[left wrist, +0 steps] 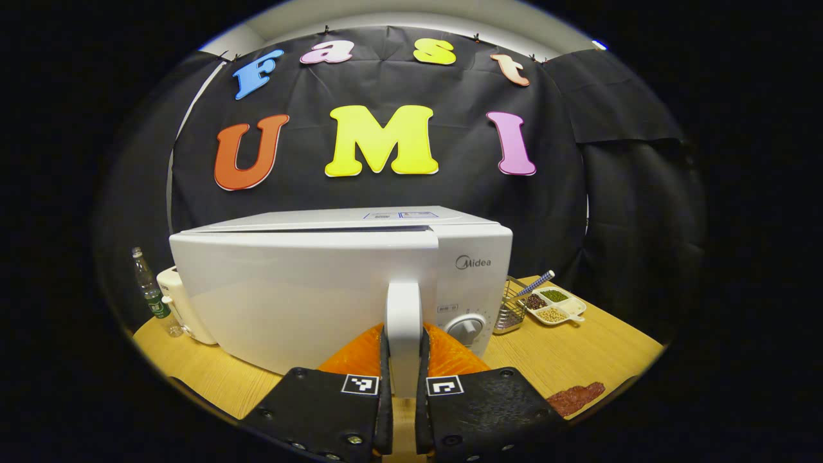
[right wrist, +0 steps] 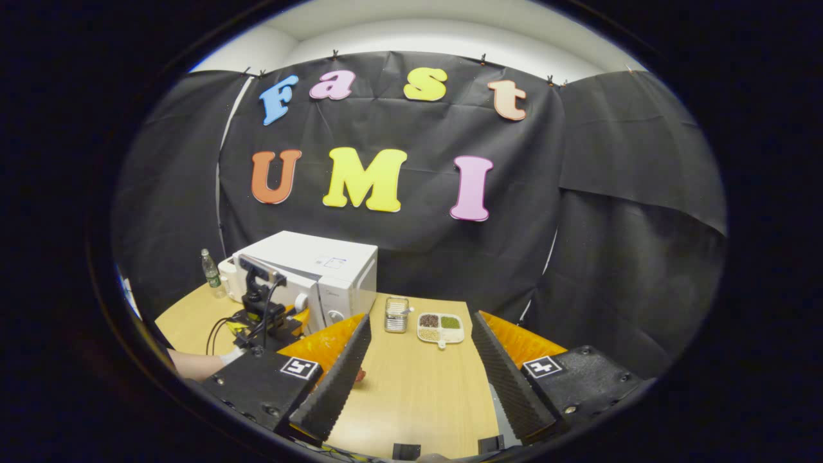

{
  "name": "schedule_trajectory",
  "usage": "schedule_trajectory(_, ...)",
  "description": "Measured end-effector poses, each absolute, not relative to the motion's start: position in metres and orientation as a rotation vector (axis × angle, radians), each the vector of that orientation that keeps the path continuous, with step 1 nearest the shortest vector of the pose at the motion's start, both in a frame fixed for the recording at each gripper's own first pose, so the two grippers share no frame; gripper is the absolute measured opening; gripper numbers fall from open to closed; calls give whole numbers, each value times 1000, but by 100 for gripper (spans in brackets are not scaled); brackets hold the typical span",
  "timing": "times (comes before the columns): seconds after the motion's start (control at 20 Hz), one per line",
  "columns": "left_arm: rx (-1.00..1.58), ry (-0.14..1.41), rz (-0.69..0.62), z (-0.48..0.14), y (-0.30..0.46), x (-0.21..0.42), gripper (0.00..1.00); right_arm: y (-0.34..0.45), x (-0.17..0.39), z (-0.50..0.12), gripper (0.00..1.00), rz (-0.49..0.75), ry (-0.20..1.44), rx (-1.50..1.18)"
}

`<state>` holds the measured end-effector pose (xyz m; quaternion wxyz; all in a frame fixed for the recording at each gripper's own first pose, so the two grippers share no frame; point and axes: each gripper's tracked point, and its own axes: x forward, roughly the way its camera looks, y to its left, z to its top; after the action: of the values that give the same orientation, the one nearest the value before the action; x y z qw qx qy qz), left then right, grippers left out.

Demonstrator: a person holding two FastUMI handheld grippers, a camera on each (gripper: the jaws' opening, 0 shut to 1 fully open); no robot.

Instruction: Open the microwave oven with the left hand, put the food in, and close the microwave oven.

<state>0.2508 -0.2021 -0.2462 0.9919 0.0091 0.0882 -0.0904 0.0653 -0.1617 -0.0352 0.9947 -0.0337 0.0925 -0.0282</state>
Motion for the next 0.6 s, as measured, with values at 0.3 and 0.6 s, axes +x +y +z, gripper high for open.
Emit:
schedule_trajectory(0.3, 50, 209, -203, -250, -163, 182, 17, -122, 58, -42, 91, -10, 178, -53)
schedule_trajectory(0.6, 18, 260, -129, -252, -117, 167, 96, -94, 39, -44, 100, 11, 176, -51)
